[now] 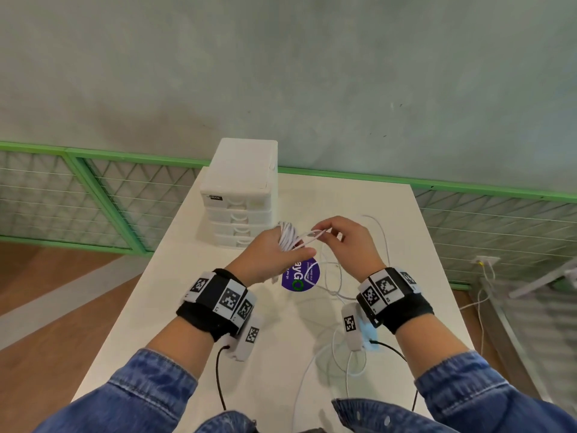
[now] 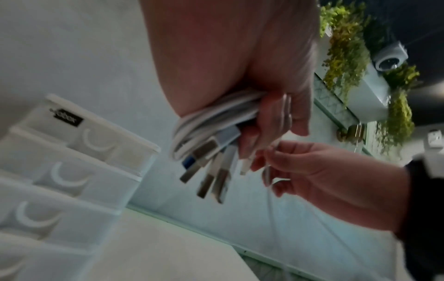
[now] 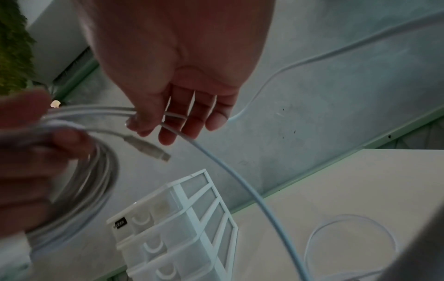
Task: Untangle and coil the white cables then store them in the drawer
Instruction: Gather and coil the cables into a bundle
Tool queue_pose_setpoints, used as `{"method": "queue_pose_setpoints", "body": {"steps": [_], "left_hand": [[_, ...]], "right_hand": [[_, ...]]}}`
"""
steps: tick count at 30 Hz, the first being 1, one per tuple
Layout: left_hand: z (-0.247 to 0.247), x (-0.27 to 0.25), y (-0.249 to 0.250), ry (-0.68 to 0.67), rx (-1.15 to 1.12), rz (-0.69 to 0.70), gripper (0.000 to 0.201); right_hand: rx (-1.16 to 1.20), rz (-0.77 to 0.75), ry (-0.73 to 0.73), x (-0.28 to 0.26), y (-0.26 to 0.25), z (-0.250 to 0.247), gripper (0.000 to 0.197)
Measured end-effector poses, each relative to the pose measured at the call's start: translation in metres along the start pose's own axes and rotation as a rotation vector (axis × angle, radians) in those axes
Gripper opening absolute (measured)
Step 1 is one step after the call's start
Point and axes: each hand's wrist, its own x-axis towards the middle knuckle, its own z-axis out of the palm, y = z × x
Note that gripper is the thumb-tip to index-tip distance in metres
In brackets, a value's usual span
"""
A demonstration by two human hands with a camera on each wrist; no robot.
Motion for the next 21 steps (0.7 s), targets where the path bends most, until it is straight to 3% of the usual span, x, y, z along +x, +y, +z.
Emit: {"method": "queue_pose_setpoints", "body": {"steps": [6,13,21], "left_hand": [[0.011,-0.003,0.009,-0.073,-0.22,-0.042,0.028],[0.011,-0.007,0.008,-0.125,-0.278,-0.08,0.035],[0.007,-0.007,0.013,-0.001,-0.368,-0.045,0.024]], "right_hand": [[-0.071,-0.077,-0.093,0.003,0.003,0.009,0.028],[-0.209,-0.243,-0.18,0.007,0.004,0.01,0.038],[-0.182,-0.197,-0.053,0.006,0.006,0.01,0.027]]}}
